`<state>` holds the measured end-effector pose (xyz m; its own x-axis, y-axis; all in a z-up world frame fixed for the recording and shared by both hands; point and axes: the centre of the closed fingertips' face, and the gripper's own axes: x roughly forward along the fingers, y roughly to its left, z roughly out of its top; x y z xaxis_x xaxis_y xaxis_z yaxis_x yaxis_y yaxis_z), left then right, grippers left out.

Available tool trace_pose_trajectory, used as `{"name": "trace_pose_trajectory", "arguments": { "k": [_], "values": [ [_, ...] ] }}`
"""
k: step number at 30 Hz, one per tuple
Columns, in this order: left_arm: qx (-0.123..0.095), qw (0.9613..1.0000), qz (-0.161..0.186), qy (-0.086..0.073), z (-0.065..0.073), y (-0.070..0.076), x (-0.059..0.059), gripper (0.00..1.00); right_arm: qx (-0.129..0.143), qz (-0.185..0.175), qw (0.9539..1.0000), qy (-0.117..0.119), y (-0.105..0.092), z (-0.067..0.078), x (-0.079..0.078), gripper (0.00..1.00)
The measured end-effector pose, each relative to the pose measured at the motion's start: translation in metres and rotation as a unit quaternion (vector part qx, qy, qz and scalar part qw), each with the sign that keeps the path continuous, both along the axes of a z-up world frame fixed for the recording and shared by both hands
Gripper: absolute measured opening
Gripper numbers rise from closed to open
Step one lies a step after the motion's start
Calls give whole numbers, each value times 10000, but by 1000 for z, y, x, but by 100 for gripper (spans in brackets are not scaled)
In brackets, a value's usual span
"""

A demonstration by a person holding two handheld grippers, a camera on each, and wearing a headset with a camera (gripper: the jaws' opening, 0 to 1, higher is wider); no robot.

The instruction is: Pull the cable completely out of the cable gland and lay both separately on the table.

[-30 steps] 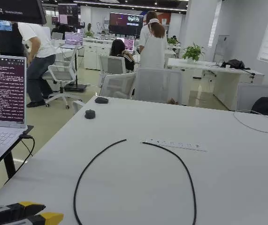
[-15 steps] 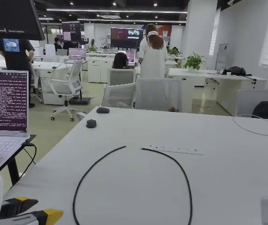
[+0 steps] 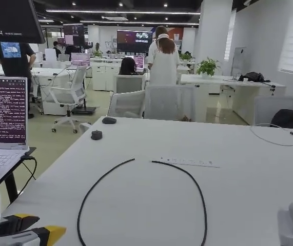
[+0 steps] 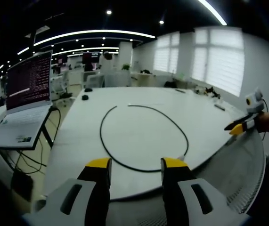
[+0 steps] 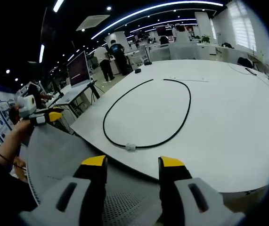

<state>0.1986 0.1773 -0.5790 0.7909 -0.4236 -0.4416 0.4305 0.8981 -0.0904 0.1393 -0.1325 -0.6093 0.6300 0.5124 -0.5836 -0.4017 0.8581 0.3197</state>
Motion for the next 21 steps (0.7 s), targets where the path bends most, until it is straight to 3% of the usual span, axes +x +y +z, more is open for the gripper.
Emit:
{"name": "trace_pose_trajectory", "arguments": {
  "k": [3, 13, 21],
  "values": [
    [63, 10000, -30, 67, -2, -1, -1, 42, -58, 90, 9999, 55, 2, -2, 0, 44],
    [-3, 9999, 84, -113, 2, 1, 0, 40, 62, 36, 10000, -2, 1, -1, -1, 44],
    [-16, 10000, 69, -36, 0, 1, -1, 39, 134, 40, 9999, -13, 2, 0, 0, 44]
  ]
}}
